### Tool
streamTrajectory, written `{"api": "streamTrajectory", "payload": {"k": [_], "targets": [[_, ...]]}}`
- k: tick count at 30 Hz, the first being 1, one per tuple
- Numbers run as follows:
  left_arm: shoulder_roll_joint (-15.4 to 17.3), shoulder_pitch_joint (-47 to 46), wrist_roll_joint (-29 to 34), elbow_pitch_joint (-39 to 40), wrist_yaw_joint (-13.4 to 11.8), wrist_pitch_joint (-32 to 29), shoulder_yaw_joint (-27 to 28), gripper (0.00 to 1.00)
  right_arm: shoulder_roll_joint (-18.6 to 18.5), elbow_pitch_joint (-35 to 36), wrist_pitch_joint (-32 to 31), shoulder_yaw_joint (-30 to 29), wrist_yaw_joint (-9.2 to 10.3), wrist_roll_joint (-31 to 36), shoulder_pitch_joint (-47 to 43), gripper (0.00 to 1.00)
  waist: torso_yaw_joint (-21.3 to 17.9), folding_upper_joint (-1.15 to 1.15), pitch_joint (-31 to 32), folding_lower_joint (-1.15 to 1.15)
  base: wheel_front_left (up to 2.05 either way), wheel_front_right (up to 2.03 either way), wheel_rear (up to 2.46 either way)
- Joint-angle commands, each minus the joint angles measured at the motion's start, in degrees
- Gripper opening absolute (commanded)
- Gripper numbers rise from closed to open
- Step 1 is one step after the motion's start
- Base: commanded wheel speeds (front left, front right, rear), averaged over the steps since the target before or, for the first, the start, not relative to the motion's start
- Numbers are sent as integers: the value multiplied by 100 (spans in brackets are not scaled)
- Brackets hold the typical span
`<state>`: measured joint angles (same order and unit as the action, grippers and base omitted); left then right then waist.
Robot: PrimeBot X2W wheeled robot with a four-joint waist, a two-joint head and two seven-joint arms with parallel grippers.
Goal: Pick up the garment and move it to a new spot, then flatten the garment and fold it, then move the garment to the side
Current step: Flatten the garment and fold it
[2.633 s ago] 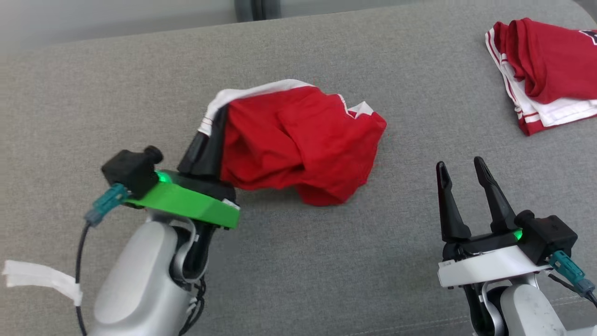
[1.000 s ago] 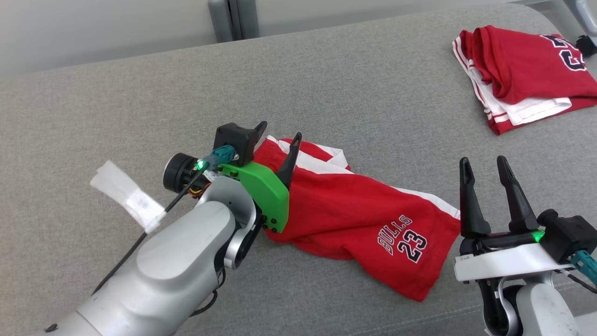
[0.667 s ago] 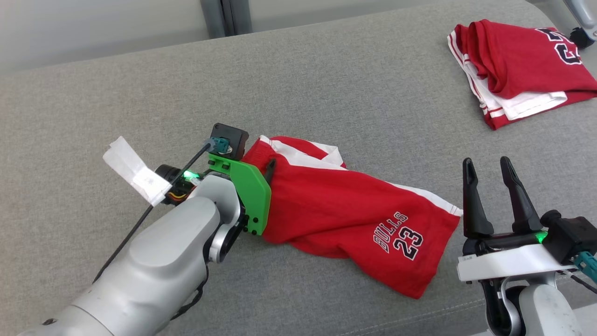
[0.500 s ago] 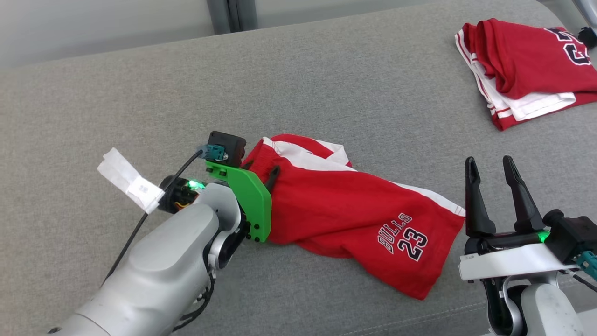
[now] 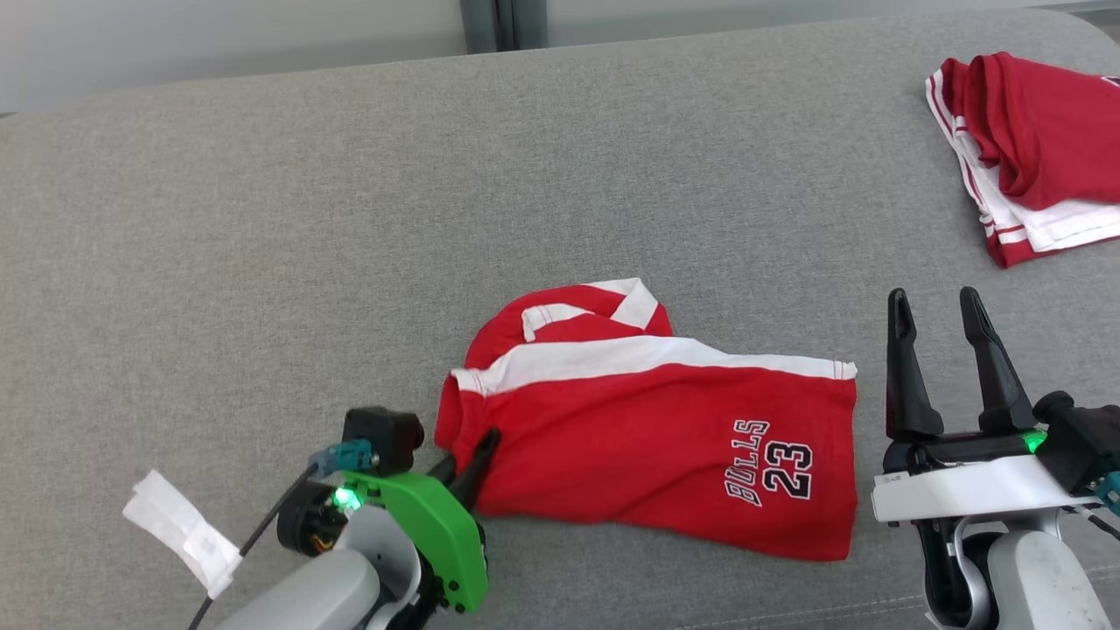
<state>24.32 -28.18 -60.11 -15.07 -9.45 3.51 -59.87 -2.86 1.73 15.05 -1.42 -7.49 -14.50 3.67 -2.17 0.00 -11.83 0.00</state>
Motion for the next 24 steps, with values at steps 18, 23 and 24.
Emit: {"api": "streamTrajectory", "payload": {"k": [18,23,24], "targets": [[696,443,-1041,1316,-292,-293,793,100,-7,-8,14,83,-1,6,55,100,-208,0,-79,0,0,0,0],[728,331,-1139,1154,-256,-324,905,100,-7,-18,14,97,-1,7,60,100,-279,0,-140,0,0,0,0],[724,314,-1152,1132,-245,-323,919,98,-7,-20,14,100,-1,5,72,100,-288,0,-147,0,0,0,0]]}}
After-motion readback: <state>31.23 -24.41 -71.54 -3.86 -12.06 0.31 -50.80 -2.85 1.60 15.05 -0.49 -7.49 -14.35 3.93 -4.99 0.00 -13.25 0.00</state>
